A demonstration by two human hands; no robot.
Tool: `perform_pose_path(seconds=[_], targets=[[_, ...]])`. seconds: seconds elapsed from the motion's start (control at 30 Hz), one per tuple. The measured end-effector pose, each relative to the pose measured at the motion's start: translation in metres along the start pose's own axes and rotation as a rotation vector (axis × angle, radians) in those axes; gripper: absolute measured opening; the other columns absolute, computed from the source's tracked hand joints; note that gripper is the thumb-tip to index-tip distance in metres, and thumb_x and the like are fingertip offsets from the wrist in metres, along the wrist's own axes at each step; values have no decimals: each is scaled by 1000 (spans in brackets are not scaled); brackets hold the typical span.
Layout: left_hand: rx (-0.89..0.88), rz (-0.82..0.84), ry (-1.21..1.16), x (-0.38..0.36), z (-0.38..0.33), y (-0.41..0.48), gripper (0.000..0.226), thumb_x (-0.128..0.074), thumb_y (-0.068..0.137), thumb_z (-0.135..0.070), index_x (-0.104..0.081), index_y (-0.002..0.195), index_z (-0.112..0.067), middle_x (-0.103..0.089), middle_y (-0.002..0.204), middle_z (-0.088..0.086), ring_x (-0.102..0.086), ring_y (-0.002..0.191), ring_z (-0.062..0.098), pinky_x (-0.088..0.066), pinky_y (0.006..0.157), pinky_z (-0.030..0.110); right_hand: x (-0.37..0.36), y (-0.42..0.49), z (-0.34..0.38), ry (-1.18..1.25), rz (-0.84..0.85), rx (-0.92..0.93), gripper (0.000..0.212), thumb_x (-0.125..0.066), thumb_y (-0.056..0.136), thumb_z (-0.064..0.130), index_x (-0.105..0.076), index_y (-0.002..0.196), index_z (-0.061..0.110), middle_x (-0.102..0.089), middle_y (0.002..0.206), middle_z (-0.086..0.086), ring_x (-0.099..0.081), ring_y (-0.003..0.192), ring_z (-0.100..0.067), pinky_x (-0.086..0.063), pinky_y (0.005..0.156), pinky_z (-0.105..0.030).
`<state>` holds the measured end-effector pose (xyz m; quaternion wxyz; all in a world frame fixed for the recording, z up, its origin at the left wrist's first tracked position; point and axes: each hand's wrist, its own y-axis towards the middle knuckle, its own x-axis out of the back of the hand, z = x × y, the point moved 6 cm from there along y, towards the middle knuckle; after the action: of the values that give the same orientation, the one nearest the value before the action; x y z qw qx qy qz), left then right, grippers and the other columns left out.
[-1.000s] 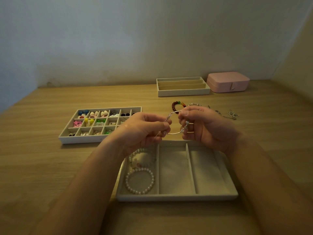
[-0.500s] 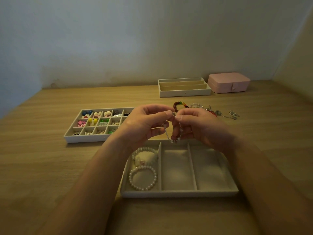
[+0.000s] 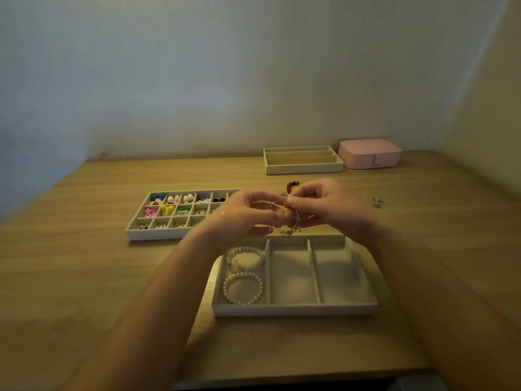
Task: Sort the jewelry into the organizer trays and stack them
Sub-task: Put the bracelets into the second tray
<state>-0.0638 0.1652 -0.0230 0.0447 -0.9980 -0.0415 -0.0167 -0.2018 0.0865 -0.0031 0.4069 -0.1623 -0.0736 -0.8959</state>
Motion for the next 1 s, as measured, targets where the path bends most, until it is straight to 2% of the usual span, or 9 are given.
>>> perform_pose_path(seconds=[0.1, 0.27, 0.47, 0.63, 0.73, 0.87, 0.93, 1.0], targets=[[9, -3, -16, 0, 5, -10, 36, -75, 84, -1, -69, 118, -12, -74, 111, 12, -71, 107, 27, -56, 95, 42, 0, -9, 1, 16, -4, -11, 18, -63, 100, 18, -68, 109, 3, -78, 95, -11, -76, 93, -27, -62, 88, -41], [47, -46, -79, -1, 16, -21, 33, -74, 83, 3, -68, 113, -7, -75, 98, 10, -72, 88, 21, -58, 79, 32, 3, -23, 1, 60, -10, -49, 18, -62, 100, 20, -68, 107, 5, -79, 96, -9, -76, 93, -27, -62, 86, -39], [45, -158, -13, -1, 19, -26, 27, -78, 82, 1, -69, 107, -5, -75, 94, 13, -72, 81, 21, -61, 72, 28, 8, -31, -18, -61, -118, -183, 13, -72, 94, 19, -74, 100, 8, -76, 88, -8, -70, 76, -17, -61, 69, -30], [31, -211, 246, -7, 17, -25, 23, -75, 86, -1, -67, 107, -1, -74, 87, 15, -72, 72, 17, -61, 69, 26, 2, -35, -23, -275, -107, -217, 5, -72, 94, 16, -76, 93, 13, -76, 79, -3, -67, 64, -6, -55, 58, -21], [35, -204, 401, -10, 17, -22, 16, -75, 87, -4, -70, 103, -2, -75, 87, 16, -73, 72, 19, -61, 68, 27, -2, -35, -23, -348, -87, -219, 3, -74, 92, 17, -75, 91, 14, -76, 76, 0, -67, 62, -4, -55, 57, -21], [61, -175, 592, -10, 17, -21, 5, -75, 88, -12, -73, 84, -14, -76, 75, 8, -71, 64, 12, -59, 61, 24, -7, -34, -28, -412, -38, -253, 7, -76, 91, 21, -75, 90, 15, -76, 73, 2, -68, 61, -3, -53, 56, -20], [66, -154, 693, -12, 16, -19, 6, -75, 88, -15, -76, 82, -15, -76, 73, 4, -68, 62, 10, -55, 55, 22, -9, -32, -30, -443, -29, -266, 9, -76, 91, 23, -76, 90, 14, -77, 73, 2, -67, 59, -3, -53, 56, -21], [53, -148, 818, -15, 15, -16, 6, -75, 86, -19, -78, 81, -19, -75, 72, -2, -65, 63, 9, -55, 57, 25, -12, -29, -30, -498, -34, -261, 12, -75, 91, 26, -77, 89, 15, -77, 73, 3, -67, 60, -4, -52, 55, -21]])
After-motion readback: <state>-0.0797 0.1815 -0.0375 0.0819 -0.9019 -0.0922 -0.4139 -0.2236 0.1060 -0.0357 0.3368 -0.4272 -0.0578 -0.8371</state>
